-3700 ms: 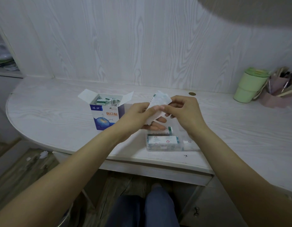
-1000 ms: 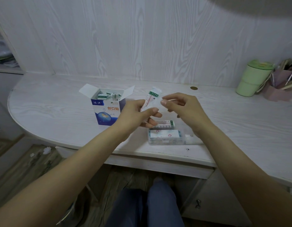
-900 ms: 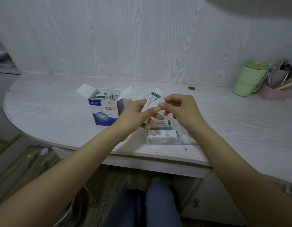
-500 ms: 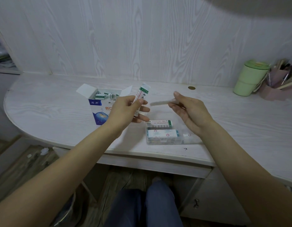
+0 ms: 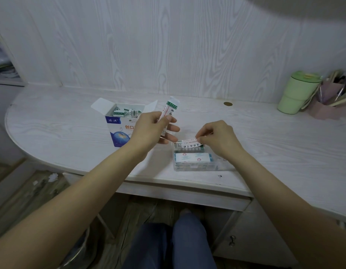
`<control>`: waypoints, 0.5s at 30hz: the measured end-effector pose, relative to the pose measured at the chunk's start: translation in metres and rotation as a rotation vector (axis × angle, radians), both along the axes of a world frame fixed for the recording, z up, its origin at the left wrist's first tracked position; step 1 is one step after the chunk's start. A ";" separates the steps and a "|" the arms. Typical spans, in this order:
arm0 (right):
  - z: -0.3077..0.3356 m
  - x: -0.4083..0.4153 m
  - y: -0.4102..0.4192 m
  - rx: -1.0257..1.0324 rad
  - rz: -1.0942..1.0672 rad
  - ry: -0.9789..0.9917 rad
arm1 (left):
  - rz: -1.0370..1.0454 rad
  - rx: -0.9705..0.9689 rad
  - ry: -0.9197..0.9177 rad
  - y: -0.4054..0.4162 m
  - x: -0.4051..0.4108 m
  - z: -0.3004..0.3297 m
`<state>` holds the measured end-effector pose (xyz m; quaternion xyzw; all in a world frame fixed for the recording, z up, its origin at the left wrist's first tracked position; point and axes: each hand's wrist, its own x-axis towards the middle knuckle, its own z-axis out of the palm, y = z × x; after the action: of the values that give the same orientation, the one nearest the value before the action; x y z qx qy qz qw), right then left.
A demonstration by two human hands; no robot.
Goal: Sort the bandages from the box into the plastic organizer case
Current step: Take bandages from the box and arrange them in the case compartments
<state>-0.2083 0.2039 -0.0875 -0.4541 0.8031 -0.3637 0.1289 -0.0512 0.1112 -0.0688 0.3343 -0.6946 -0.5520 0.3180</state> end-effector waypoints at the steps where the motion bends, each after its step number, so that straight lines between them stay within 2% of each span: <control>1: 0.000 0.001 -0.001 0.012 0.003 0.032 | -0.004 0.002 -0.001 0.000 0.000 0.000; 15: -0.002 0.001 -0.006 0.091 0.122 0.194 | -0.055 0.067 0.005 0.003 -0.001 0.002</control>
<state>-0.2071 0.1982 -0.0893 -0.5288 0.7984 -0.2727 0.0927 -0.0519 0.1139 -0.0664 0.3241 -0.6838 -0.5842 0.2934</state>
